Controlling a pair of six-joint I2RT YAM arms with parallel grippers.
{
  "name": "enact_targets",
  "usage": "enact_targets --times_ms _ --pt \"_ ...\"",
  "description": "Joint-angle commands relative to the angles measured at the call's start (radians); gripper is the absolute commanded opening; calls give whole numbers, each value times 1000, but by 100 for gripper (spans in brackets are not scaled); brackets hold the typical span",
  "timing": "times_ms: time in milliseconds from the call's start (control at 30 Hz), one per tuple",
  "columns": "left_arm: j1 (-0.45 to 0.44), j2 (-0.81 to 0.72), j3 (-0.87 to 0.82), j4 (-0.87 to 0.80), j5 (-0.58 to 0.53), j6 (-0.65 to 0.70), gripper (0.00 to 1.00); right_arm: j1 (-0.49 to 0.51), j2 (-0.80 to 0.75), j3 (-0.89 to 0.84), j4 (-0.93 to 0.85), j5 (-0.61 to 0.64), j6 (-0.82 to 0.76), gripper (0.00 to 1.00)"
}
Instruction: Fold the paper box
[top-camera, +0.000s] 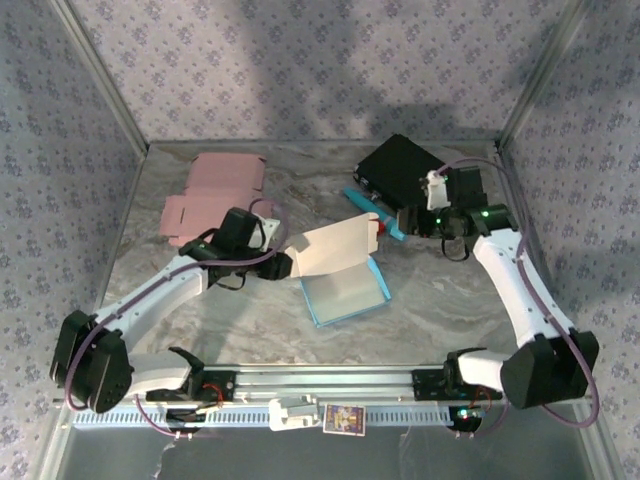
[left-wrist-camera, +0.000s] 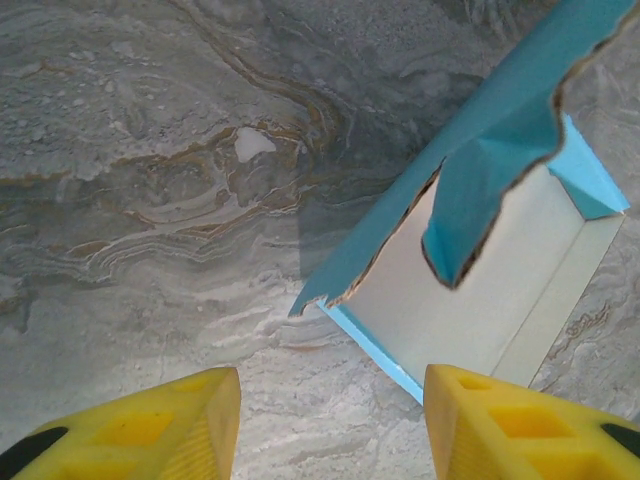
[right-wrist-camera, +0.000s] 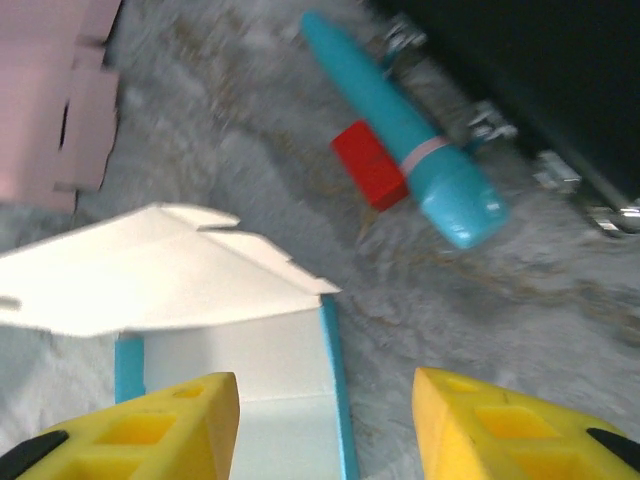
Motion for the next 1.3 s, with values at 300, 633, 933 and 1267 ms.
enact_targets --times_ms 300,633,933,1267 --pt "-2 79 60 58 34 116 47 -13 217 -17 170 -259 -365 49" --pt "-3 106 81 56 23 104 36 -20 271 -45 237 -332 -527 49" --pt "-16 128 101 47 11 96 27 -2 309 -37 248 -338 -552 49" --pt "-23 138 112 36 -10 91 20 27 349 12 237 -333 -556 45"
